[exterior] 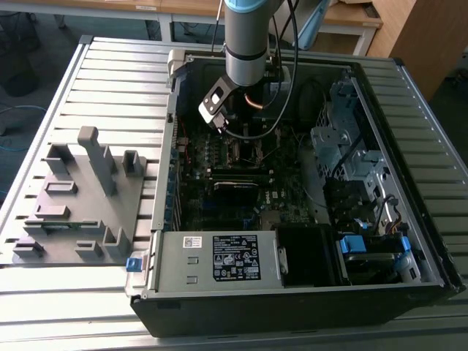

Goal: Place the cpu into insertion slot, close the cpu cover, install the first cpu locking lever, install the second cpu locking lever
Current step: 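Place the cpu into insertion slot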

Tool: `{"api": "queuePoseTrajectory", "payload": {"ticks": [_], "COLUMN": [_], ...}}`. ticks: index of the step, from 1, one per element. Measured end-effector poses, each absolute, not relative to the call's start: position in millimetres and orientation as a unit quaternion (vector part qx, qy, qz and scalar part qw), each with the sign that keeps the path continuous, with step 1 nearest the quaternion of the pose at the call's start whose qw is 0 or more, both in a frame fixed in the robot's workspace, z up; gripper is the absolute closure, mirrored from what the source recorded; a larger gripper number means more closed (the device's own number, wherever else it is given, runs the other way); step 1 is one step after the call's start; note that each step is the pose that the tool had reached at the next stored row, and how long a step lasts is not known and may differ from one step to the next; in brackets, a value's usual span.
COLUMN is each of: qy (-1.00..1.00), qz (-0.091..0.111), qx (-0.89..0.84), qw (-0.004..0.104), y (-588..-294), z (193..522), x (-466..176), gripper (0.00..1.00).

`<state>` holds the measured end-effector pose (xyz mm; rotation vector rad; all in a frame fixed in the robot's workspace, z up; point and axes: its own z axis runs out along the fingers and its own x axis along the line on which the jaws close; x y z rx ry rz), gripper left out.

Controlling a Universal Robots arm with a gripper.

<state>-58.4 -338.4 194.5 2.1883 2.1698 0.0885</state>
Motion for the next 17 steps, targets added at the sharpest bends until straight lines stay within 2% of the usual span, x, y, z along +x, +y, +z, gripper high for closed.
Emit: {"api": "queuePoseTrajectory", "payload": {"ticks": [17], "qy": [0.704], "qz": [0.029], "qx": [0.709], "qw": [0.029], "y": [-335.8], "z": [193.3], "x": [-58.3], "gripper": [0.46]}}
